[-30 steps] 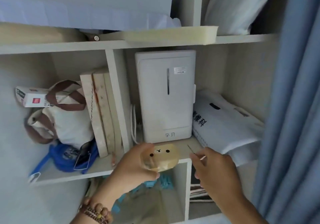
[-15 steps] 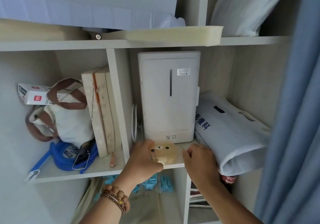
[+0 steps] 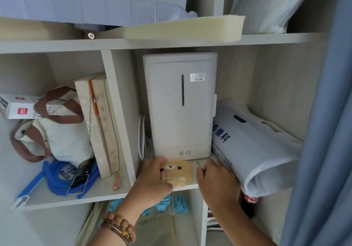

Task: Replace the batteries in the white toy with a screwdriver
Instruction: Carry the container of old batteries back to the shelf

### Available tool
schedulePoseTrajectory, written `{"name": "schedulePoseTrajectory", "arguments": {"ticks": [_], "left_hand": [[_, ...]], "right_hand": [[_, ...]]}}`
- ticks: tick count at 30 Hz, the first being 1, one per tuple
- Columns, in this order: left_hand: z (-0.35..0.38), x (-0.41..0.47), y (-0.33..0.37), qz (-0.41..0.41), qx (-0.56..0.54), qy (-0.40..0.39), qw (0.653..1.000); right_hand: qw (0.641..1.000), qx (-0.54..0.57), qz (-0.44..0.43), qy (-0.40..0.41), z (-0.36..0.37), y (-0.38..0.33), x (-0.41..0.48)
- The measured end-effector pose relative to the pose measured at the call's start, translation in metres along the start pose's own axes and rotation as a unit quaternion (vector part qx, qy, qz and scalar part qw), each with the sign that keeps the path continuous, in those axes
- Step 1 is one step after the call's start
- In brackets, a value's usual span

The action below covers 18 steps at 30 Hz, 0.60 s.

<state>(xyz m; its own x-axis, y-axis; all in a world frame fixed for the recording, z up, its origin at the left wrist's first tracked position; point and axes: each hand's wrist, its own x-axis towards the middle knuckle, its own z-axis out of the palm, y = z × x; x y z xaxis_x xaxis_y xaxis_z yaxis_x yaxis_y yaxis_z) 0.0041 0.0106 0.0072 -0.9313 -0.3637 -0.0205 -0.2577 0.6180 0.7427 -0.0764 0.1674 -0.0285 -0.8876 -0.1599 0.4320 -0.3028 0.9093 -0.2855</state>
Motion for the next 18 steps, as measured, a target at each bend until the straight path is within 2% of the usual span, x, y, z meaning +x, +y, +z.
{"name": "schedulePoseTrajectory", "arguments": {"ticks": [13, 18], "left_hand": [[0.000, -0.005, 0.003, -0.003, -0.021, 0.005, 1.000], [-0.002, -0.010, 0.006, -0.006, -0.017, 0.001, 1.000]], "right_hand": [[1.000, 0.012, -0.002, -0.014, -0.005, 0.001, 0.000], [0.996, 0.085, 0.004, -0.035, -0.016, -0.001, -0.003]]}}
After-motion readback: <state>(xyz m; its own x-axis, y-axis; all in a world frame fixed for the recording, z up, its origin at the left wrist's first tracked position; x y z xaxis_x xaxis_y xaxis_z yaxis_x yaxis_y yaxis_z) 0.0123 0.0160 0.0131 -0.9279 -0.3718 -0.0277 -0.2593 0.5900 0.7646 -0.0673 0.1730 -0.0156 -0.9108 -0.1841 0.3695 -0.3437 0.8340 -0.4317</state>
